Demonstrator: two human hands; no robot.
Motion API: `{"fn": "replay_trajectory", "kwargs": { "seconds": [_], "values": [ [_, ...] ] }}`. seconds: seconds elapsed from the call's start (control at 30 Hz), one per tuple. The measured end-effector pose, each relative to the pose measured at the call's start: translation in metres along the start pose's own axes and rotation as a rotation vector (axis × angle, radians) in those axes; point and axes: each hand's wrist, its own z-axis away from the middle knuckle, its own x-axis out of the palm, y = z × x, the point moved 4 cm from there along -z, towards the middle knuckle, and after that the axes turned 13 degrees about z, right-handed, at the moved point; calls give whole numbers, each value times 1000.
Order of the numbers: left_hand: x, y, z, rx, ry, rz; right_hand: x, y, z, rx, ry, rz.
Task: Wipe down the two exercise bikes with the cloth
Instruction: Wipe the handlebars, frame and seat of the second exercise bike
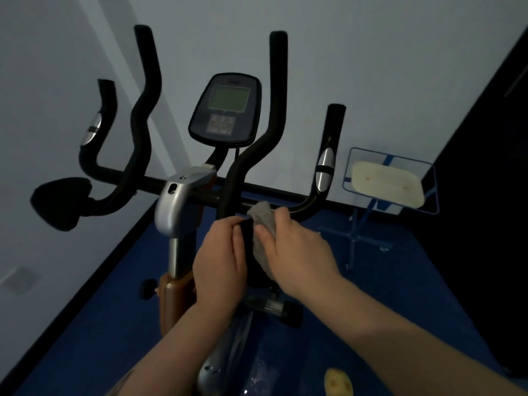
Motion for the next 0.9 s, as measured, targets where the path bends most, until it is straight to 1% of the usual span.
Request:
{"fn": "replay_trajectory", "kwargs": {
  "seconds": [0.1, 0.2, 0.33, 0.4, 0.5, 0.6, 0.67, 0.77, 0.83, 0.9],
  "values": [
    [0, -1, 1, -34, 16, 16, -2, 5, -6, -8, -27, 53],
    [2, 3, 3, -80, 45, 65, -2, -5, -27, -83, -12, 104],
    [3, 10, 13, -175, 118, 149, -1, -2, -15, -163, 4, 11],
    [5, 14, 20, -225, 162, 192, -2, 7, -4, -200, -32, 12],
    [11, 16, 32, -313, 241, 250, -5, 8, -17, -259, -78, 69],
    [15, 14, 36, -387, 299, 214, -4, -6, -37, -334, -51, 105],
    [15, 16, 36, -414, 312, 174, -1, -6, -35, -344, -35, 43],
    [16, 20, 38, -444, 323, 178, 0, 10, -16, -357, -88, -74],
    [18, 20, 41, -479, 344, 185, -3, 16, -16, -410, -143, -55],
    [20, 18, 43, -495, 365, 165, -6, 9, -30, -495, -171, 16]
  ]
}}
